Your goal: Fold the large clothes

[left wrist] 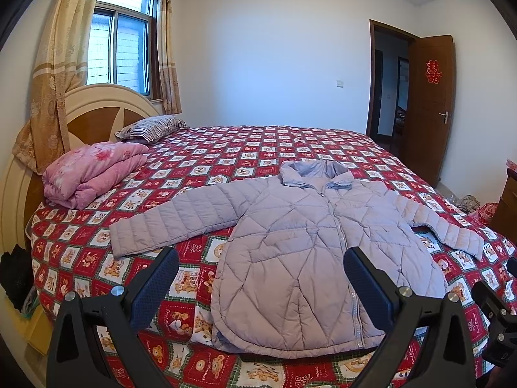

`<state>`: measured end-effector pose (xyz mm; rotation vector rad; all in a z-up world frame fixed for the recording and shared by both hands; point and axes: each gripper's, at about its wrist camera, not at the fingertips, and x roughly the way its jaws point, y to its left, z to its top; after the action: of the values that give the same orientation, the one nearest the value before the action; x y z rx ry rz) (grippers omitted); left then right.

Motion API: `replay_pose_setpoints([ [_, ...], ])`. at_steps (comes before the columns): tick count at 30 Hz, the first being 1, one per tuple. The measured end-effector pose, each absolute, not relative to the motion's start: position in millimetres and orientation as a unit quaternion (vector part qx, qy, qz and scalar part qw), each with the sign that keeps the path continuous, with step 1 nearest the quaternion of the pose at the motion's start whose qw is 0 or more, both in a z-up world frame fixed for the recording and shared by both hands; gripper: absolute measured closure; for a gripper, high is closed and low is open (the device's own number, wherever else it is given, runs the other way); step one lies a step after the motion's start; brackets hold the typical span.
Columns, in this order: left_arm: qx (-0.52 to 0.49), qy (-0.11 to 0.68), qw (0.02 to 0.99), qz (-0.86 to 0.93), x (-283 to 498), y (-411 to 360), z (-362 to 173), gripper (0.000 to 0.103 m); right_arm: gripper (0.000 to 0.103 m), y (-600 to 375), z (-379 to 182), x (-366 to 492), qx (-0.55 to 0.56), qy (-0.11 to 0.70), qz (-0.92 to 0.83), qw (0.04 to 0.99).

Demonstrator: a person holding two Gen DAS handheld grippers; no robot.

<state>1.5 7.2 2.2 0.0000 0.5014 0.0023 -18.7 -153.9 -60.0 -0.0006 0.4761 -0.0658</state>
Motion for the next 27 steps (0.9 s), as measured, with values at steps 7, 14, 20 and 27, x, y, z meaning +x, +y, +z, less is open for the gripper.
replay_pose_setpoints([
  [7, 0.003, 0.247, 0.969, 0.001, 2, 6, 2, 0.001, 0.0, -153, -61, -19, 0.0, 0.237, -0.031, 0.971],
  [14, 0.004, 0.248, 0.969, 0.002, 2, 3, 0, 0.001, 0.0, -152, -62, -19, 0.001, 0.237, -0.031, 0.971],
  [20, 0.003, 0.25, 0.968, 0.002, 6, 2, -2, 0.001, 0.0, -150, -65, -18, 0.003, 0.24, -0.029, 0.97],
  [27, 0.01, 0.255, 0.967, 0.0, 12, -1, -9, 0.001, 0.0, -153, -70, -10, 0.006, 0.251, -0.025, 0.968],
])
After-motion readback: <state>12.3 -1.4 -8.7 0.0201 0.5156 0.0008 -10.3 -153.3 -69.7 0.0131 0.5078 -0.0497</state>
